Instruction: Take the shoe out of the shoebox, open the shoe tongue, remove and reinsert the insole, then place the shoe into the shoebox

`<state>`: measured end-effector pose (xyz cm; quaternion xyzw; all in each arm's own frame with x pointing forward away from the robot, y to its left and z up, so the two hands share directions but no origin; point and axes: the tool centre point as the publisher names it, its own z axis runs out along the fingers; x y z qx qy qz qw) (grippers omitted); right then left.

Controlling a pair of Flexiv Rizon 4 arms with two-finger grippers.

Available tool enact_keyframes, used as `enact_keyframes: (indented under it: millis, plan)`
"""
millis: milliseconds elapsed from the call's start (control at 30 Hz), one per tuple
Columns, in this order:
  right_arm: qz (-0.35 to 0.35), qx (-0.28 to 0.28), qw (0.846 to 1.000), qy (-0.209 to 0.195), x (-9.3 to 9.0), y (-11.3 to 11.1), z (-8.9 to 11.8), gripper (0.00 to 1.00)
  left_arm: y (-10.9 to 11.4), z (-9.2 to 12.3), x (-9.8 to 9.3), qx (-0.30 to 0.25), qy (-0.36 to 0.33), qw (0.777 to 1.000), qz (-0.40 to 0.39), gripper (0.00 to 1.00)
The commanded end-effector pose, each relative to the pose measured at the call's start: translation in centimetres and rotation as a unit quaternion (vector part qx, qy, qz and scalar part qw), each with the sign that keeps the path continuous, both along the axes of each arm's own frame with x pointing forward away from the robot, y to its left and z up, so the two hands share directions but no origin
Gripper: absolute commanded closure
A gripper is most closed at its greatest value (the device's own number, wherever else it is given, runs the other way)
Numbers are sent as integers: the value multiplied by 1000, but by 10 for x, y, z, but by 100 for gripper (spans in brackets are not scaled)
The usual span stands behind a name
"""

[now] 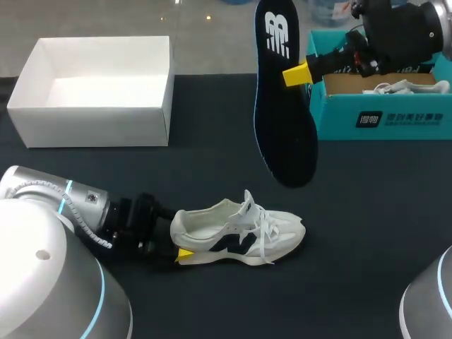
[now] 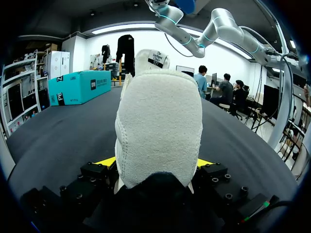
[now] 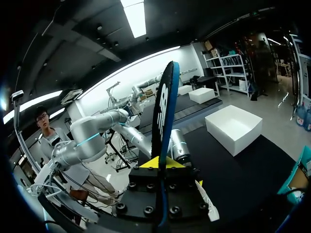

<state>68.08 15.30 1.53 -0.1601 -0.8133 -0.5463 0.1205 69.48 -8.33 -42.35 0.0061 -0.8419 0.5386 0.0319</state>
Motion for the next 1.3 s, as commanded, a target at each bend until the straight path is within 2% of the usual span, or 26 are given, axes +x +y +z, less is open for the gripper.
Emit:
enact_keyframes:
  millis: [33, 167, 433, 1233, 1267, 1300]
  plan:
    - [-4, 4, 1000, 5, -8, 2, -14, 100, -1, -2, -1, 0, -1, 1000, 1, 100]
    - [-13, 19, 1000, 21, -18, 5, -29, 100, -1, -2, -1, 0, -1, 1000, 1, 100]
    - [-37, 33, 998, 38, -36, 11, -43, 100, -1, -2, -1, 0, -1, 1000, 1, 100]
    - [-37, 33, 998, 38, -36, 11, -43, 100, -1, -2, -1, 0, -1, 1000, 1, 100]
    - [-37, 33, 998, 38, -36, 11, -43, 100, 1, -1, -1, 1, -2, 1000, 2, 97]
    - [-37, 33, 998, 38, -36, 11, -43, 100, 3, 0, -1, -2, -3, 1000, -9, 68]
